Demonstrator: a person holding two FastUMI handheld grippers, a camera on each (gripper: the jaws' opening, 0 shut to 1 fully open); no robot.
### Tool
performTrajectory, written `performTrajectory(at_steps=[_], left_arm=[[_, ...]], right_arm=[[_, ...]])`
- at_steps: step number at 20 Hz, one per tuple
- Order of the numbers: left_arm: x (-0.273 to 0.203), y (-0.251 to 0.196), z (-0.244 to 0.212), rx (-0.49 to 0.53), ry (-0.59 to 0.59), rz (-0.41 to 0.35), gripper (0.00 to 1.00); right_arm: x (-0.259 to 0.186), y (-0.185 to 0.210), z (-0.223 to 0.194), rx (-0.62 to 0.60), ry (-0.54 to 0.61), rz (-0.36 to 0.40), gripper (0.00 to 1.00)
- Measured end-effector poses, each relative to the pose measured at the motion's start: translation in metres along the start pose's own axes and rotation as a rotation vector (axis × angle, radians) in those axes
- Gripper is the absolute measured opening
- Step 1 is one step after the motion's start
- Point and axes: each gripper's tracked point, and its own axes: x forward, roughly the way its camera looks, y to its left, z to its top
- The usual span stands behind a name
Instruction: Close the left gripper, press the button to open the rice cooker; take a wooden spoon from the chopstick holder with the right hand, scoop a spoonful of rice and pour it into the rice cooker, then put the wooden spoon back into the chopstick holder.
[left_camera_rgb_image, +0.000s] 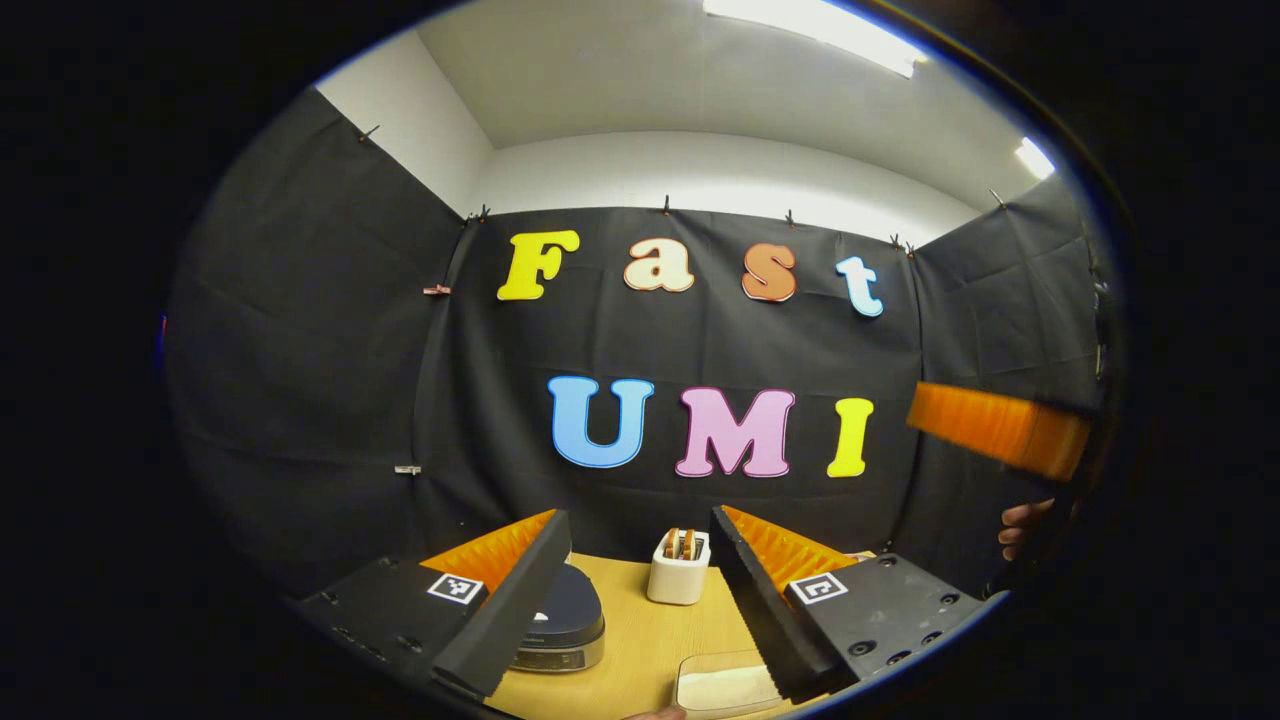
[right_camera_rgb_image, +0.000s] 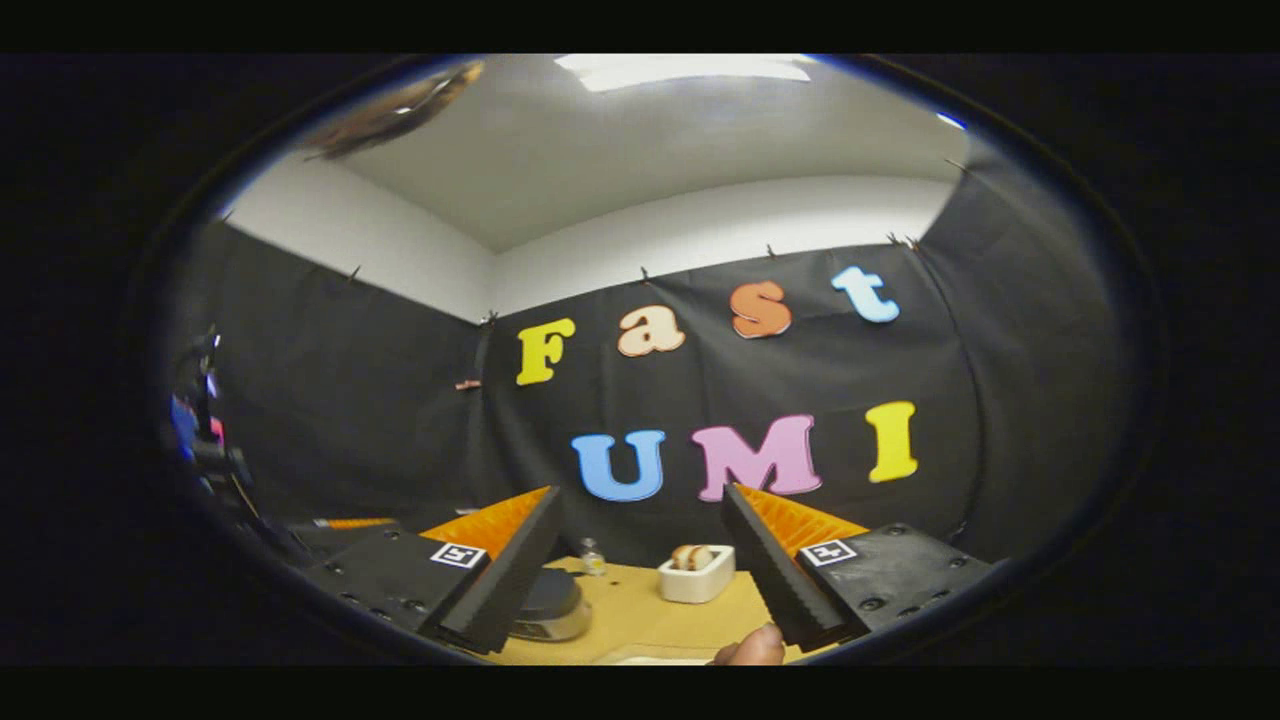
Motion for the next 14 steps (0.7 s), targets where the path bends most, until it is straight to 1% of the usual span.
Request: performTrajectory(at_steps=[1,2,3,4,6,8,11,14], left_arm=[[0.002,0.003,-0.001,-0.011,0.005,0.005,0.95],[0.004,0.008,-0.002,-0.014,0.005,0.017,0.95],[0.007,0.016,-0.003,-0.013,0.005,0.032,0.95],[0.01,0.022,-0.004,-0.007,0.006,0.044,0.95],[0.016,0.034,-0.009,0.012,0.013,0.068,0.92],[0.024,0.05,-0.012,0.027,0.018,0.095,0.89],[0.038,0.065,-0.027,0.043,0.042,0.118,0.85],[0.056,0.08,-0.046,0.058,0.076,0.133,0.84]], right_arm=[[0.004,-0.022,0.006,-0.043,-0.013,-0.068,0.97],[0.008,-0.042,0.008,-0.111,-0.022,-0.133,1.0],[0.012,-0.056,0.009,-0.174,-0.025,-0.174,0.99],[0.014,-0.054,0.002,-0.201,-0.017,-0.179,0.98],[0.018,-0.041,-0.014,-0.178,0.03,-0.157,0.97],[0.018,-0.049,-0.032,-0.182,0.107,-0.18,0.97],[0.026,-0.035,-0.055,-0.207,0.179,-0.156,0.98],[0.035,-0.017,-0.071,-0.222,0.217,-0.121,0.98]])
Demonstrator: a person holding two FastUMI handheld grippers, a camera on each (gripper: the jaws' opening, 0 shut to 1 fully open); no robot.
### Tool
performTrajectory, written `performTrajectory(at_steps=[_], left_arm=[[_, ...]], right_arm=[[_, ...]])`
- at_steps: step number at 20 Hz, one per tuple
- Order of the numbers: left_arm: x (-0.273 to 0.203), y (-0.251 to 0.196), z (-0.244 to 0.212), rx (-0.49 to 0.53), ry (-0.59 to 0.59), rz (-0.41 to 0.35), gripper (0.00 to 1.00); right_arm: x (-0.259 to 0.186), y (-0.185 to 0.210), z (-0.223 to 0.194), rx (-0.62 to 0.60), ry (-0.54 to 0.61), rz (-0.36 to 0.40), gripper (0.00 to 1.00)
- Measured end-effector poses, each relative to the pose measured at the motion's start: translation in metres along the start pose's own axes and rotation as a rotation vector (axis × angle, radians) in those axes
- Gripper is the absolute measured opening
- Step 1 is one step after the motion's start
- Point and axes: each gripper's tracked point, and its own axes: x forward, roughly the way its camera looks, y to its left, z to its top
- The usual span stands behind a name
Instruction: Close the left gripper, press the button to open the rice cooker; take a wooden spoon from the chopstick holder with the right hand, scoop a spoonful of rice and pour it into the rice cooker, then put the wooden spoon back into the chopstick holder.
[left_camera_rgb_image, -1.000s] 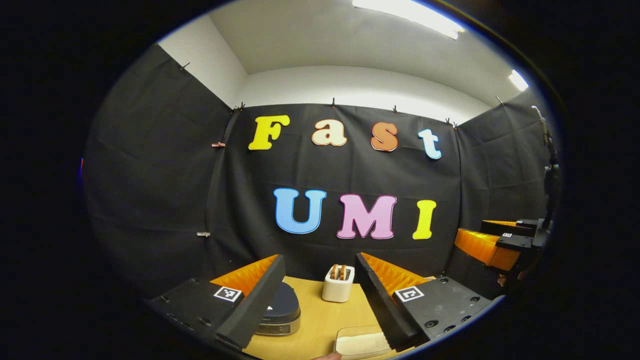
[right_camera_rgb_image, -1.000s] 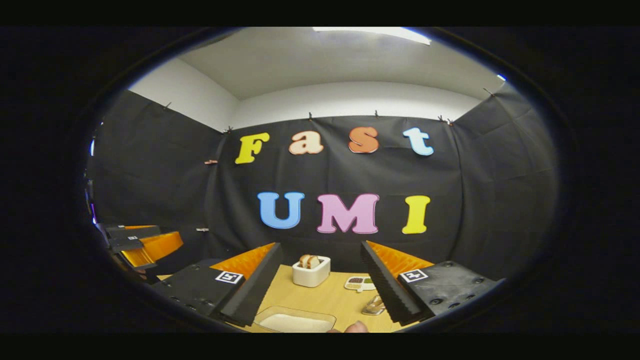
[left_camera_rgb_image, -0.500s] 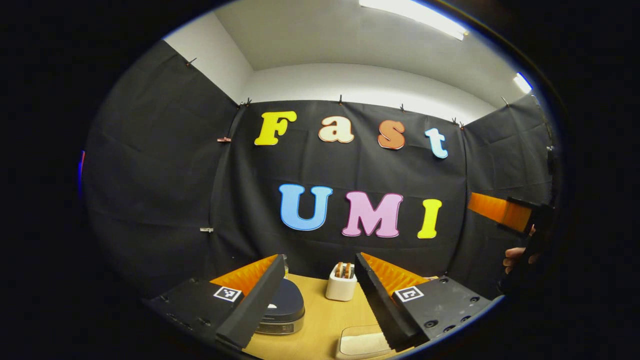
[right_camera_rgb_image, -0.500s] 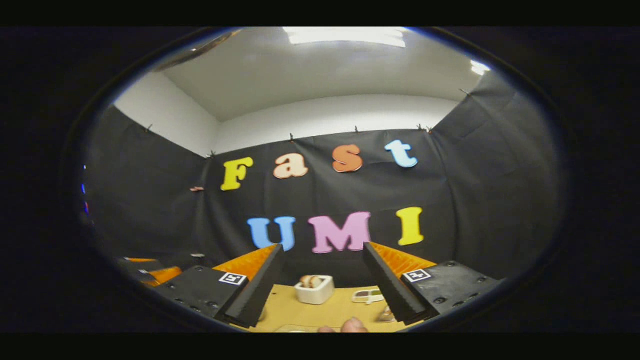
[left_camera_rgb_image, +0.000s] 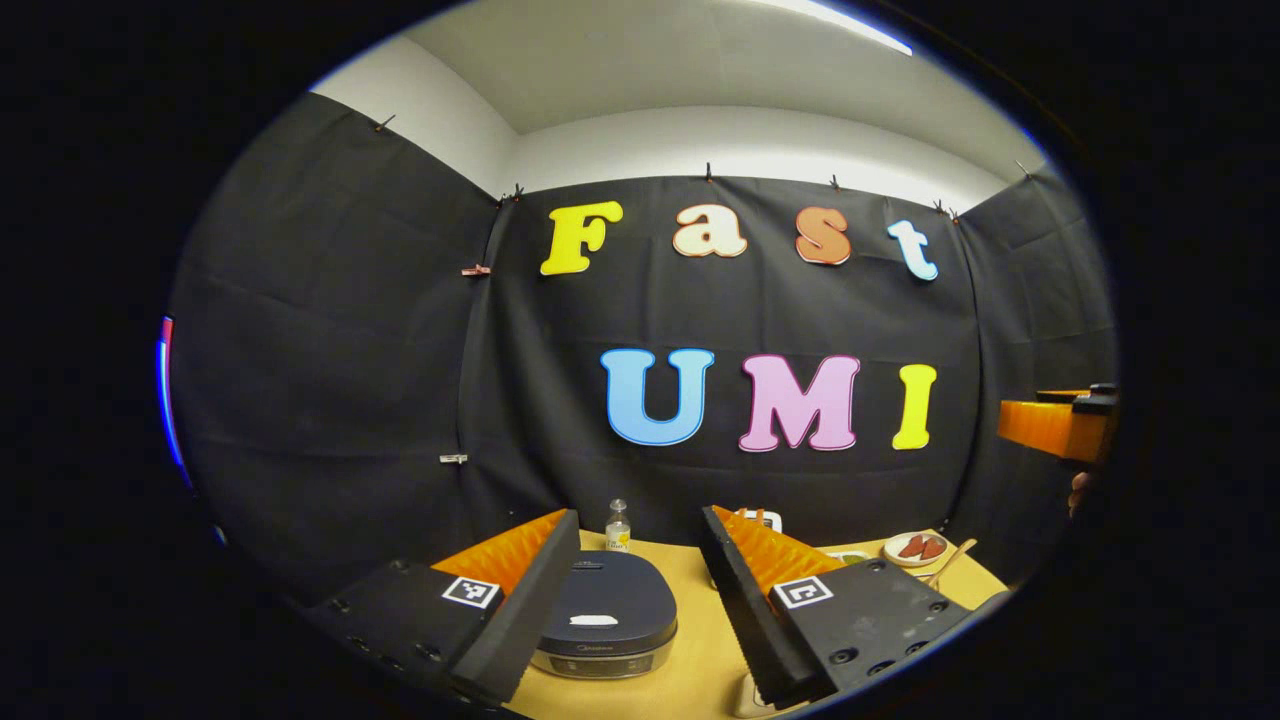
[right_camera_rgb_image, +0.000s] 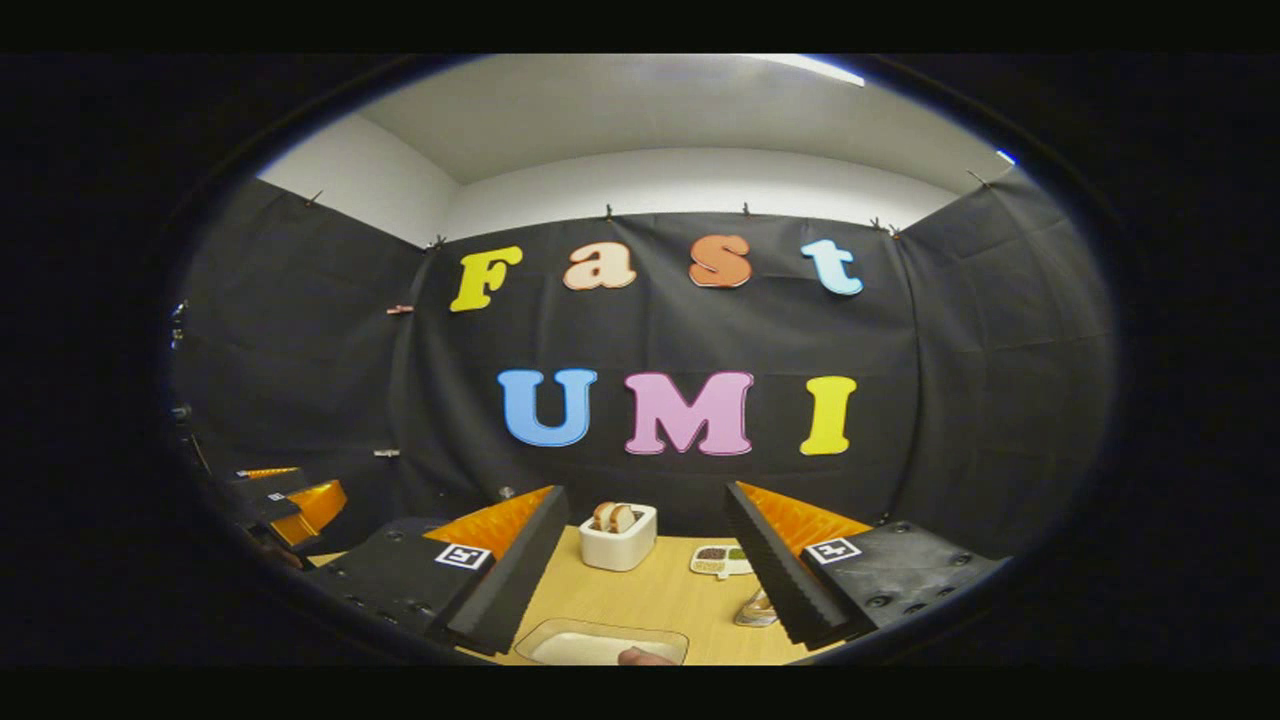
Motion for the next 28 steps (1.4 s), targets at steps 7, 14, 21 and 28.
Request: performTrajectory(at_steps=[7,14,21,28], left_arm=[[0.044,0.009,-0.088,-0.035,0.182,-0.028,0.84],[0.075,0.036,-0.164,-0.055,0.413,0.054,0.8],[0.097,0.028,-0.191,-0.087,0.531,0.057,0.3],[0.11,0.042,-0.229,-0.129,0.67,0.127,0.07]], right_arm=[[0.002,0.036,-0.007,-0.033,0.04,0.042,0.98],[-0.005,0.036,-0.018,-0.045,0.083,0.004,0.98],[-0.002,0.057,-0.037,-0.047,0.131,0.049,0.98],[-0.001,0.052,-0.043,-0.041,0.144,0.063,0.98]])
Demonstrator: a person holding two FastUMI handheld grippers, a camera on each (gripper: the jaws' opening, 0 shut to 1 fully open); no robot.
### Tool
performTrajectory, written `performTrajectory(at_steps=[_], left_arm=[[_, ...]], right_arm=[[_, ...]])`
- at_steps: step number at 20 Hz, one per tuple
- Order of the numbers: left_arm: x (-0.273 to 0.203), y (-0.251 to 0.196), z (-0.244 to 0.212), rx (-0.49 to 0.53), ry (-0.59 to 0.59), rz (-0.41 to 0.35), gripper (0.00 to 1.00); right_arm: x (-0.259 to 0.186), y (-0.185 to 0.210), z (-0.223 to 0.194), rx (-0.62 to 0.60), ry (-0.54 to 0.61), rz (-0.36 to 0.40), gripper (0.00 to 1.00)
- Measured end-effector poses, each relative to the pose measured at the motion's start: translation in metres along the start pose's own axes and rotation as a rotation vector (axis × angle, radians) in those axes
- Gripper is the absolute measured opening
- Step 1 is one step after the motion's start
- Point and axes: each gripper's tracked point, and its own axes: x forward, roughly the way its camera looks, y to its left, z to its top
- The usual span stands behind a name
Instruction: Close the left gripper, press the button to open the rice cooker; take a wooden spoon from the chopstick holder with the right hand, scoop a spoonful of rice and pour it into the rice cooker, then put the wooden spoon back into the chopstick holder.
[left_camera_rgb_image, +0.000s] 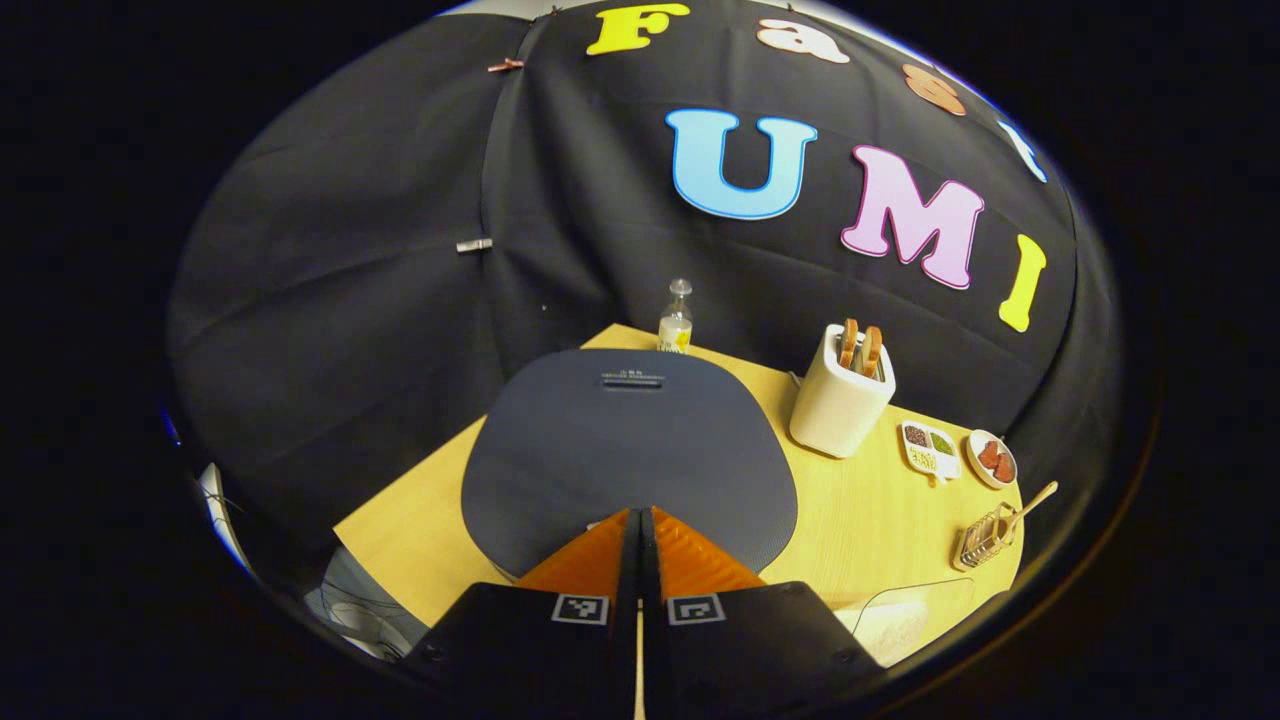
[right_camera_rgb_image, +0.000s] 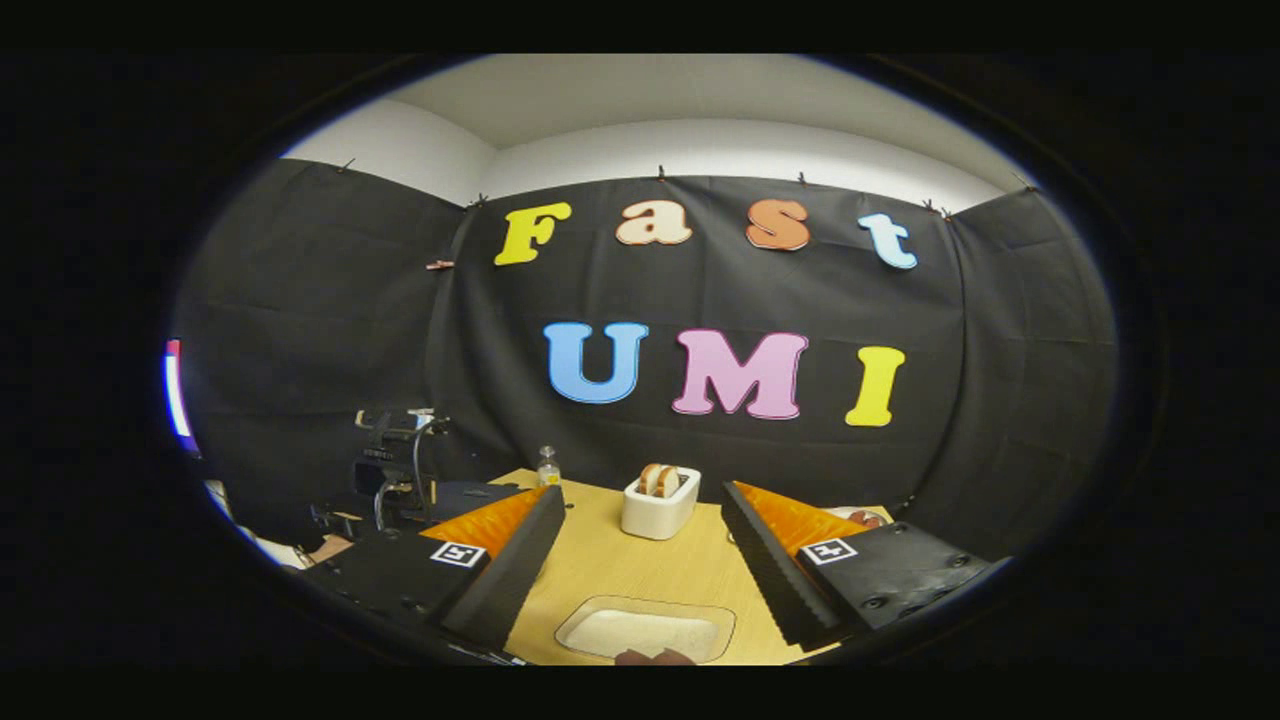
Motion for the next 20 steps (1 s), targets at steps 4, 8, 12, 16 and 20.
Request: performTrajectory(at_steps=[4,8,12,16,20], left_arm=[[0.006,0.0,-0.01,0.089,0.048,0.02,0.07],[0.004,0.0,-0.008,0.03,0.032,0.011,0.06],[-0.007,-0.002,0.003,0.047,-0.013,-0.006,0.06],[-0.035,-0.01,0.048,0.09,-0.172,-0.011,0.06],[-0.066,-0.023,0.102,0.16,-0.307,-0.042,0.06]], right_arm=[[0.002,-0.011,-0.007,0.02,0.015,-0.02,0.98],[0.001,-0.026,-0.007,0.028,0.013,-0.043,0.98],[-0.002,-0.044,-0.01,0.039,0.018,-0.07,0.98],[-0.006,-0.057,-0.017,0.046,0.032,-0.086,0.98],[-0.007,-0.07,-0.022,0.063,0.04,-0.102,0.98]])
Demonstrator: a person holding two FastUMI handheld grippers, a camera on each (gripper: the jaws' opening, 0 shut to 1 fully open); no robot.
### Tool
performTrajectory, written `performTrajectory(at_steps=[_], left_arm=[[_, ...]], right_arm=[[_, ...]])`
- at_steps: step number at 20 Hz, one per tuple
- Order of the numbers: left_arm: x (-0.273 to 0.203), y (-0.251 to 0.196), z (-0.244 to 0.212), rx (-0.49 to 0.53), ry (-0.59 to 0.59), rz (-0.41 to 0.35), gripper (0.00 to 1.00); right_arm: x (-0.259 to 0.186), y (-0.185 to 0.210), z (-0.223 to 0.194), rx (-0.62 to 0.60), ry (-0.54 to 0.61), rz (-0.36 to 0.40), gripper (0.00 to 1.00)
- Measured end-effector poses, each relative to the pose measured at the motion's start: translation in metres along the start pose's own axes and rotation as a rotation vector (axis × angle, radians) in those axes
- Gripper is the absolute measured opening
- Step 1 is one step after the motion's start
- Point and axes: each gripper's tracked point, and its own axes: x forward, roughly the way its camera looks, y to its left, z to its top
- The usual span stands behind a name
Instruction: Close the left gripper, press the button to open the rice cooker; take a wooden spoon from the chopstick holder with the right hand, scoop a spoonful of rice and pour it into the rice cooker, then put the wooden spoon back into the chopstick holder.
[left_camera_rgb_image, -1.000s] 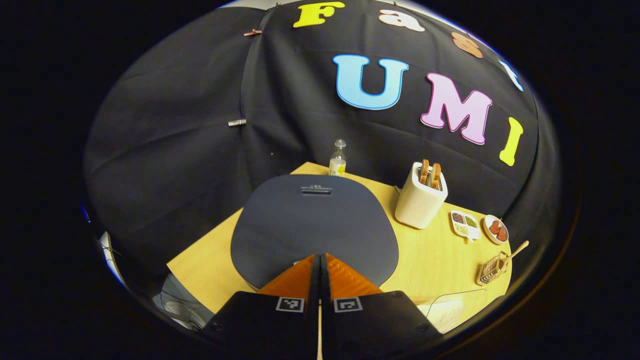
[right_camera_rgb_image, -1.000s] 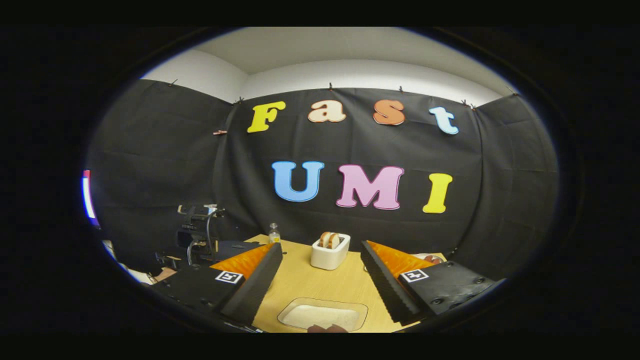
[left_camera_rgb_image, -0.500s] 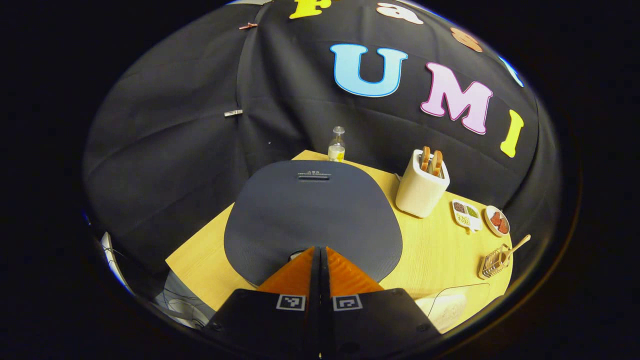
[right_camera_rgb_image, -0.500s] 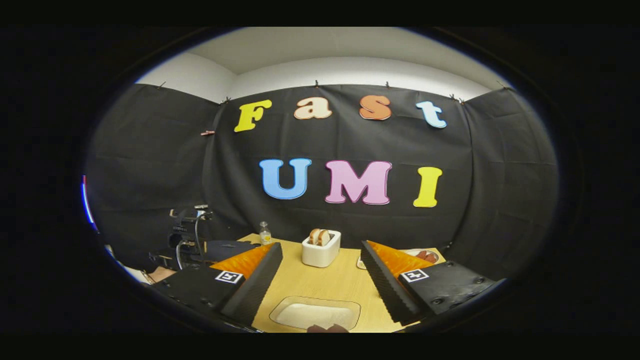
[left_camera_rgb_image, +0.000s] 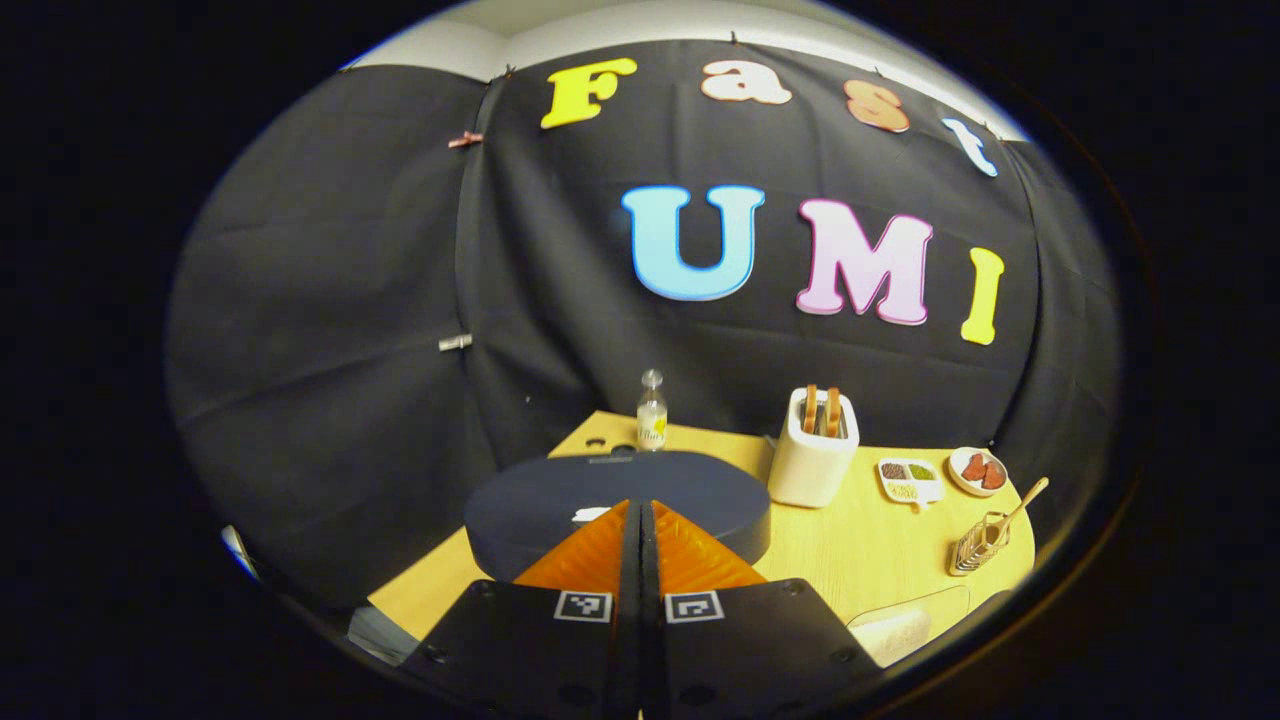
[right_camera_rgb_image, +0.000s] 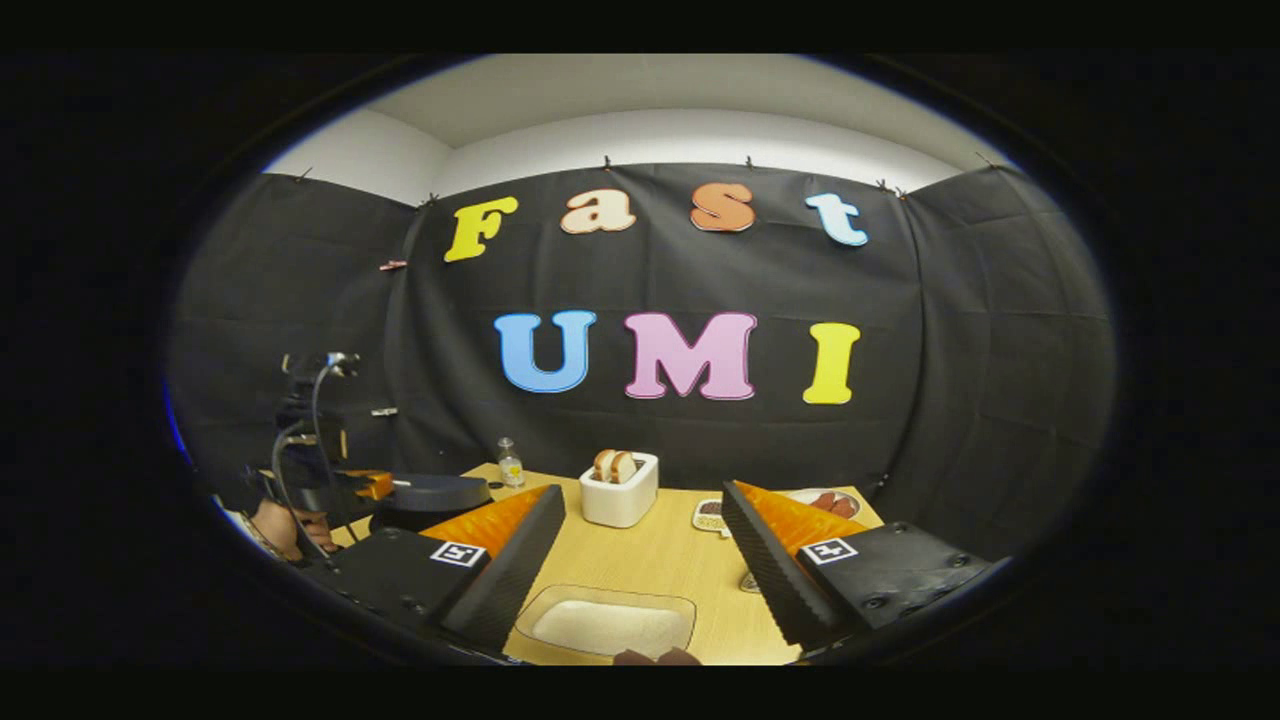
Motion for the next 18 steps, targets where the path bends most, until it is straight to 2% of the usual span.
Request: performTrajectory(at_steps=[8,18], left_arm=[[-0.037,-0.014,0.026,-0.027,-0.065,-0.03,0.05],[-0.085,-0.032,0.012,-0.104,-0.05,-0.031,0.05]], right_arm=[[0.004,-0.045,-0.009,0.039,0.02,-0.057,0.98],[0.014,-0.105,-0.034,0.054,0.062,-0.089,0.98]])
